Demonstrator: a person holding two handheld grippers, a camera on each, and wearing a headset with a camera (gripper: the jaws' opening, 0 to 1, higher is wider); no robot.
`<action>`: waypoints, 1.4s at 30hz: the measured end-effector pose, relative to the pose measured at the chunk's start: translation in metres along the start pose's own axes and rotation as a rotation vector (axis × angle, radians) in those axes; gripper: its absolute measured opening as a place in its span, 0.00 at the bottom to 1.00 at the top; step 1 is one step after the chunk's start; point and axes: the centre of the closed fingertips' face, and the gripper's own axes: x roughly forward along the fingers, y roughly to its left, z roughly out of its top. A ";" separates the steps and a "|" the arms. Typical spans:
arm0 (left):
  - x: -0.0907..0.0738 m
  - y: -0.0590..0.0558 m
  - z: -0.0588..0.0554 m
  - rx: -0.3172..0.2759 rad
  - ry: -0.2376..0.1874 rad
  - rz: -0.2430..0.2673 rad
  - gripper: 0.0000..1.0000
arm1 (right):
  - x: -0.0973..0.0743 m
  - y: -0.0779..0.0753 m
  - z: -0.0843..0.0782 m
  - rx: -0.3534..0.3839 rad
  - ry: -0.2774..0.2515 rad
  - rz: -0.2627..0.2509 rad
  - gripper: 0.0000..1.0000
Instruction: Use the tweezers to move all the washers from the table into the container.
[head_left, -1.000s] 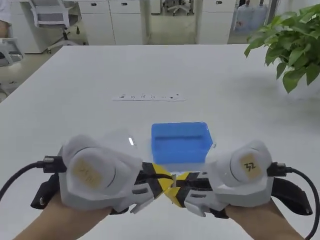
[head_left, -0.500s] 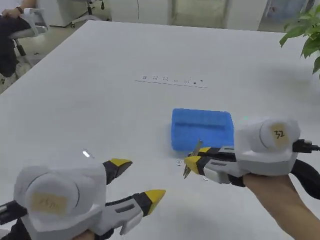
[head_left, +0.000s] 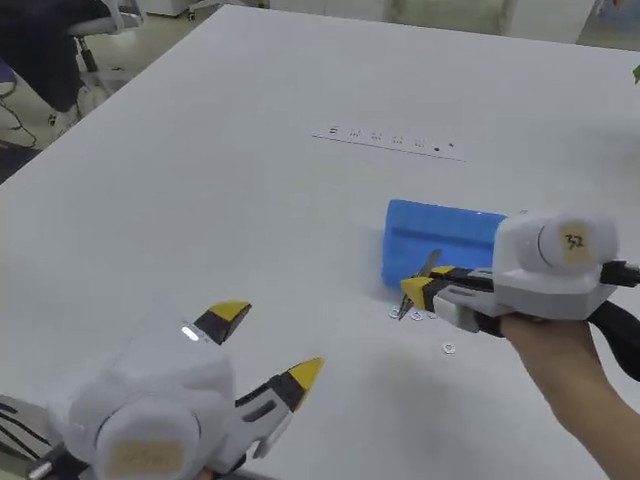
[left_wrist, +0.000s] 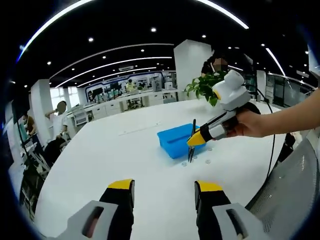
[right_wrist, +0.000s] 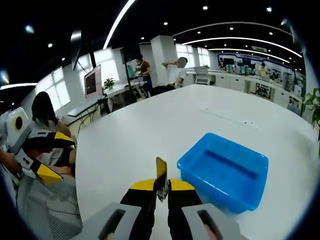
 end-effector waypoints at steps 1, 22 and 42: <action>0.000 0.000 -0.001 0.003 0.002 -0.001 0.48 | 0.002 0.000 -0.002 -0.006 0.005 -0.004 0.04; 0.008 -0.002 -0.016 0.033 0.077 0.003 0.61 | 0.017 -0.014 -0.008 -0.025 0.023 -0.038 0.05; 0.009 0.000 -0.017 0.029 0.087 0.018 0.76 | 0.018 -0.014 -0.007 -0.042 0.031 -0.060 0.02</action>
